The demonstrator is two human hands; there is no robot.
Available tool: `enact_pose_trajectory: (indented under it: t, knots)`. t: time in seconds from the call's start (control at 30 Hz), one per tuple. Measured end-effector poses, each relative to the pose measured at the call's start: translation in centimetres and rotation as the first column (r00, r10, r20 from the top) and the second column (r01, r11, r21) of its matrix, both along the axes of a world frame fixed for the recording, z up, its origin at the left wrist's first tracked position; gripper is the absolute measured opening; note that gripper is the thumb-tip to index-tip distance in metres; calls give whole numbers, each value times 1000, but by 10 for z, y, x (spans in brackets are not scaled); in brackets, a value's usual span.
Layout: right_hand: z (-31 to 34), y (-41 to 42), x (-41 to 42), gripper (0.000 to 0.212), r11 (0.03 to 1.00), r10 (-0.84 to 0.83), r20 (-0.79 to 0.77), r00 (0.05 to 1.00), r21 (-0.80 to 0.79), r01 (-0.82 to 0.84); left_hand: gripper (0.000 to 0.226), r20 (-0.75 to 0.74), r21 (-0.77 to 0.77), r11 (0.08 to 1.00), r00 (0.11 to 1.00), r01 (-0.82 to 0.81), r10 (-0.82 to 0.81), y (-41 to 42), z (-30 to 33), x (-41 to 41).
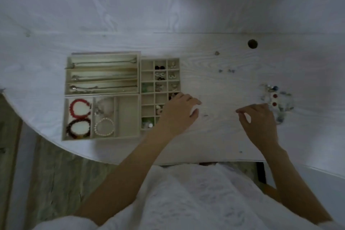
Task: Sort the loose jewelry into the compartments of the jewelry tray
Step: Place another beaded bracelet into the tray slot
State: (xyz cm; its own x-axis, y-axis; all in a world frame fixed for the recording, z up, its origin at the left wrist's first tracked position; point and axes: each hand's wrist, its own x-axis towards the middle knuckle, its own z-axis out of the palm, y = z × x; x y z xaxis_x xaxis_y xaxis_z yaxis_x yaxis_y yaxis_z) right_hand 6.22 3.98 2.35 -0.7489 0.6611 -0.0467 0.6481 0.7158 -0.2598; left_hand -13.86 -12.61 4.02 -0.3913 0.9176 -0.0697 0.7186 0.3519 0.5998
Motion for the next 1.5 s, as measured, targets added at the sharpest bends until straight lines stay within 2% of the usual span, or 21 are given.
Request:
enact_pose_trajectory:
  t: [0.1, 0.2, 0.4, 0.53, 0.63, 0.73, 0.8, 0.87, 0.93, 1.07, 1.13, 1.23, 1.4, 1.5]
  knots:
    - [-22, 38, 46, 11, 987, -159, 12, 987, -8, 159, 29, 15, -39, 990, 991, 136, -135, 47, -19, 37]
    - [-34, 72, 80, 20, 990, -139, 82, 987, -7, 140, 30, 6, -73, 987, 990, 143, -143, 92, -35, 73]
    - [-33, 101, 111, 20, 985, -8, 28, 1000, -172, 13, 21, -97, -1, 999, 994, 50, -49, 155, -52, 140]
    - [-33, 118, 118, 14, 962, 26, -71, 997, -269, -45, 30, -145, -103, 993, 988, -57, 41, 181, -57, 172]
    - [-28, 123, 112, 13, 949, -43, -83, 996, -314, 15, 37, -199, -189, 970, 974, -150, 112, 193, -58, 185]
    - [-29, 129, 107, 15, 949, -61, -9, 998, -310, 55, 23, -239, -267, 933, 954, -242, 179, 207, -53, 192]
    - [-31, 132, 102, 13, 956, -35, 44, 998, -289, 46, 20, -188, -338, 899, 956, -280, 227, 213, -52, 193]
    - [-27, 135, 101, 15, 961, -33, 18, 999, -276, 37, 20, -88, -364, 879, 951, -307, 296, 212, -49, 192]
    - [-17, 140, 101, 14, 961, -42, -86, 995, -277, 17, 21, 51, -328, 891, 936, -314, 349, 209, -41, 189]
    - [9, 148, 100, 9, 930, -68, -321, 945, -362, -56, 12, 286, -156, 953, 912, -259, 295, 200, -20, 180]
    - [19, 149, 98, 13, 898, -126, -384, 915, -437, -60, 3, 462, -85, 954, 836, -289, 295, 200, -5, 178]
    - [29, 147, 87, 17, 860, -186, -453, 872, -504, -78, 11, 662, -53, 920, 676, -389, 324, 199, 16, 174]
    - [35, 140, 64, 6, 788, -162, -478, 863, -589, -178, 10, 806, -1, 850, 503, -526, 313, 184, 31, 159]
    - [32, 133, 47, 11, 648, -230, -394, 890, -744, -162, 10, 852, -18, 804, 412, -595, 323, 171, 31, 147]
